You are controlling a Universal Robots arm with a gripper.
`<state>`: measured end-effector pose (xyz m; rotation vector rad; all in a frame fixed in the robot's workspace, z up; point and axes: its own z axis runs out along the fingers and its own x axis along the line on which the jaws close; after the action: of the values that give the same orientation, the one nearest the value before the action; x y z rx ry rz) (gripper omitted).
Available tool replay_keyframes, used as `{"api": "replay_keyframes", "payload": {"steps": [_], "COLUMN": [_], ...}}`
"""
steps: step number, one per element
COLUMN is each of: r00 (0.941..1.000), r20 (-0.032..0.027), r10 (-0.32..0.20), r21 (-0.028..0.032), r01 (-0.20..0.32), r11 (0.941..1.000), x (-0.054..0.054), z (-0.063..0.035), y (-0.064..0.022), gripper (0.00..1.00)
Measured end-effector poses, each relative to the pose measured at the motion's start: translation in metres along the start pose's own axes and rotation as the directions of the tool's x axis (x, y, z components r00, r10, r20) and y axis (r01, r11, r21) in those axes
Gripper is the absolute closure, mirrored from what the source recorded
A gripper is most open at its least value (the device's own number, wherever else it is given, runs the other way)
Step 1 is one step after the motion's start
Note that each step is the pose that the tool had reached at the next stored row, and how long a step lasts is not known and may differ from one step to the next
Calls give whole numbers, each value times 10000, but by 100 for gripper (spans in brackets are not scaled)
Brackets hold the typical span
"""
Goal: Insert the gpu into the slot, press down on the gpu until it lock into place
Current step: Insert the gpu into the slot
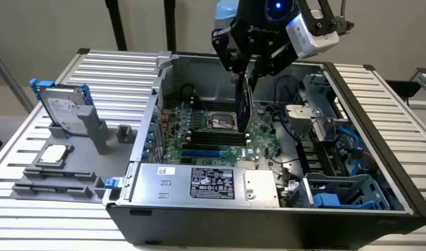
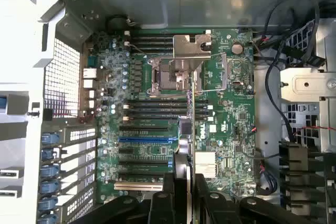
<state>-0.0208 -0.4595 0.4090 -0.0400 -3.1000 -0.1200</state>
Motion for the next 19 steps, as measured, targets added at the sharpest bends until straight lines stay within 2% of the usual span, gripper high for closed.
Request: {"api": "replay_keyframes", "payload": {"steps": [15, 19], "r00": [10000, 9982], "r20": [0, -46], "r10": [-1, -595], "r21": [-5, 17], "r01": [1, 596], "r11": [10000, 9982], "x": [0, 0], "z": [0, 0], "y": [0, 0], "gripper": [74, 74]}}
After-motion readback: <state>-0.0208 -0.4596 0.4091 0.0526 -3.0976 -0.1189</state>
